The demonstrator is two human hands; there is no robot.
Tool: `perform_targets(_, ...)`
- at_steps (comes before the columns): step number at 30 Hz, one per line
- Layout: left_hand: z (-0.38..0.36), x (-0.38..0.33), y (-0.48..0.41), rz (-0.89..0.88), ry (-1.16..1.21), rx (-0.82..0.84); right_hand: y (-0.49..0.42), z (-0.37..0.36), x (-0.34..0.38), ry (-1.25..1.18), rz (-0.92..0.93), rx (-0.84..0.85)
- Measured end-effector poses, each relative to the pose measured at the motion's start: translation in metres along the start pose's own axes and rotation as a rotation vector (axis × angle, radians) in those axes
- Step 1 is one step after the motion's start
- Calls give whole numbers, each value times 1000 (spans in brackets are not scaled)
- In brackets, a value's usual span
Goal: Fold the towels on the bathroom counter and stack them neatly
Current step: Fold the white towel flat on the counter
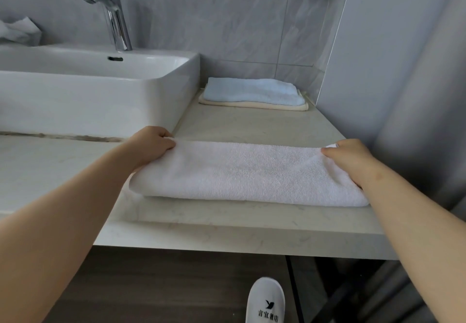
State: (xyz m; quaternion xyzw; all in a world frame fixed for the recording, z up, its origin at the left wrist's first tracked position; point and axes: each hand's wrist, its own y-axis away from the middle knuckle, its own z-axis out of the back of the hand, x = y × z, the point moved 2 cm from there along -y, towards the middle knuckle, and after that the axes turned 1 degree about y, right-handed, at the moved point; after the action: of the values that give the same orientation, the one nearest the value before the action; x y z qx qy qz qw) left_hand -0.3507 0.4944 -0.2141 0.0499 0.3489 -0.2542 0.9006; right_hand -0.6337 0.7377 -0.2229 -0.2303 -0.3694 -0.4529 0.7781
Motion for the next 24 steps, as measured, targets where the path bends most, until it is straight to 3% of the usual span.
perform_targets(16,-1,2,-2,58,-160,-60,10,-7,2,384,75,-145)
perform_targets(24,-1,-8,-4,-34,-310,101,11,-8,-1,451,71,-111)
